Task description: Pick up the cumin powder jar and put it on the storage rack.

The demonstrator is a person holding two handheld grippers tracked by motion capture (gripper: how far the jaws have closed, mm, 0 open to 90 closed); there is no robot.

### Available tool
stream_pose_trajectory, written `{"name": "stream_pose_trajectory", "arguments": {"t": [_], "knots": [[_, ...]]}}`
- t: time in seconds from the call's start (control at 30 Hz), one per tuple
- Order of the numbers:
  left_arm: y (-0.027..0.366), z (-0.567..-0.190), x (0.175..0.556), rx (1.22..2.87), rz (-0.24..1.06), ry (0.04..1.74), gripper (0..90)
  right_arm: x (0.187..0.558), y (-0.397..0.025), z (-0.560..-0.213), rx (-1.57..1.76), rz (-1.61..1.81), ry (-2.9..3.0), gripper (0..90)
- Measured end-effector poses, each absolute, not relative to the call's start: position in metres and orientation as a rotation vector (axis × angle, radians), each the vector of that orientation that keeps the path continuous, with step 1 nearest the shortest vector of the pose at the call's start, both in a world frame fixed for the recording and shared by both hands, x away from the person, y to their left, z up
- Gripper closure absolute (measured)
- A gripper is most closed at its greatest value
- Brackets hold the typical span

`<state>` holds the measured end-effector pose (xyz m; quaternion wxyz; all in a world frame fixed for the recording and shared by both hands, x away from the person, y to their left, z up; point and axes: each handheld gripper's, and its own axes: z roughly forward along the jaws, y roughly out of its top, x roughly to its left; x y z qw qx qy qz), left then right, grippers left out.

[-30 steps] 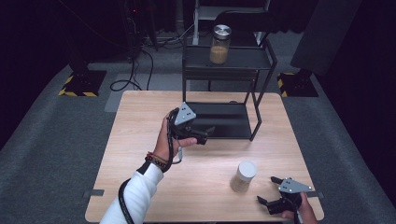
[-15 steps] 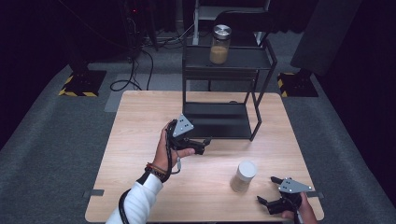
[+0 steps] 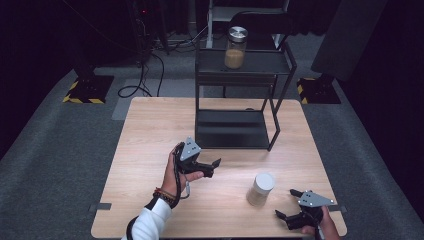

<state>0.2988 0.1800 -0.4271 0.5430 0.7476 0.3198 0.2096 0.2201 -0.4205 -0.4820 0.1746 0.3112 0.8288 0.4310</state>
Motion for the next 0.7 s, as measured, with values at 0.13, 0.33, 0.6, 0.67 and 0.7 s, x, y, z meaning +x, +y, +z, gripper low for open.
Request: {"name": "stream_pose_trajectory", "arguments": {"t": [0.13,0.33,0.6,0.67,0.7], "knots": [[0.183,-0.437,0.293,1.796,0.499,0.775,3.9,0.22,-0.42,-0.482,0.881,1.221,2.349,0.0],[0.186,-0.451,0.284,1.816,0.509,0.801,3.9,0.22,-0.42,-0.482,0.88,1.221,2.35,0.0],[0.185,-0.467,0.276,1.837,0.519,0.827,3.9,0.22,-0.42,-0.482,0.876,1.221,2.349,0.1],[0.187,-0.47,0.274,1.833,0.516,0.834,3.9,0.22,-0.42,-0.482,0.876,1.221,2.348,0.1],[0.187,-0.471,0.273,1.833,0.513,0.842,3.9,0.22,-0.42,-0.482,0.876,1.221,2.349,0.1]]}}
